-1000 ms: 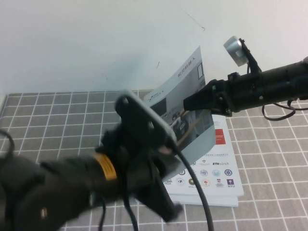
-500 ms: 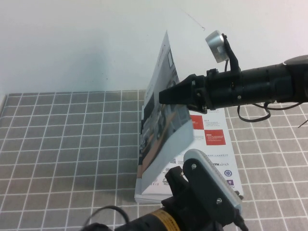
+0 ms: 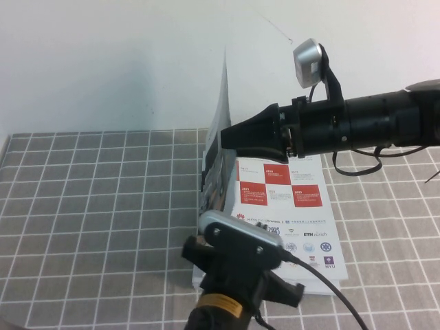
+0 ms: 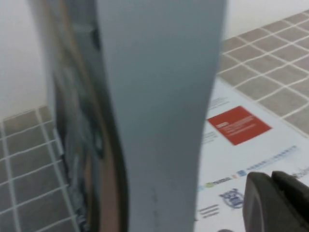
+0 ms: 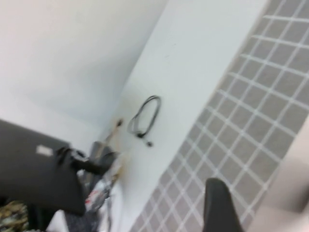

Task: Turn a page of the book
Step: Open the closed book

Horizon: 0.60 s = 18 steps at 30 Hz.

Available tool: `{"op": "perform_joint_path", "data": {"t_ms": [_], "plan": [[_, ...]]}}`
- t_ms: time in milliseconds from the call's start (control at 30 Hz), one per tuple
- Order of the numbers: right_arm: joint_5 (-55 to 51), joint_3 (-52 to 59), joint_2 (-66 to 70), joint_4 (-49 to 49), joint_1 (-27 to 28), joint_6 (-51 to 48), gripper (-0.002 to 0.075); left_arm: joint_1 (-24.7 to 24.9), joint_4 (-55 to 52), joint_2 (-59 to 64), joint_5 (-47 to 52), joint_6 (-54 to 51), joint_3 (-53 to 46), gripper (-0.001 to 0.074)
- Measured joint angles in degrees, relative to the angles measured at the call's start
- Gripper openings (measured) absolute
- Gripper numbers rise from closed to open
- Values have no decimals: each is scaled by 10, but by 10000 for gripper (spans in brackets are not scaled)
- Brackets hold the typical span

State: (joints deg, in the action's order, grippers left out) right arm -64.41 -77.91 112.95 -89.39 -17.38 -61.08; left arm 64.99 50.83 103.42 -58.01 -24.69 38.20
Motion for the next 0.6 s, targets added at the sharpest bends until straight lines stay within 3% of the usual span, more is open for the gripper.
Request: {"op": "perform_joint_path", "data": {"t_ms": [367, 600], "plan": [[-25, 0, -39, -43, 0, -57, 380, -3, 201, 0, -74, -38, 1, -2], [-32, -3, -61, 4, 0, -70, 373, -53, 253, 0, -41, -21, 1, -3]]}}
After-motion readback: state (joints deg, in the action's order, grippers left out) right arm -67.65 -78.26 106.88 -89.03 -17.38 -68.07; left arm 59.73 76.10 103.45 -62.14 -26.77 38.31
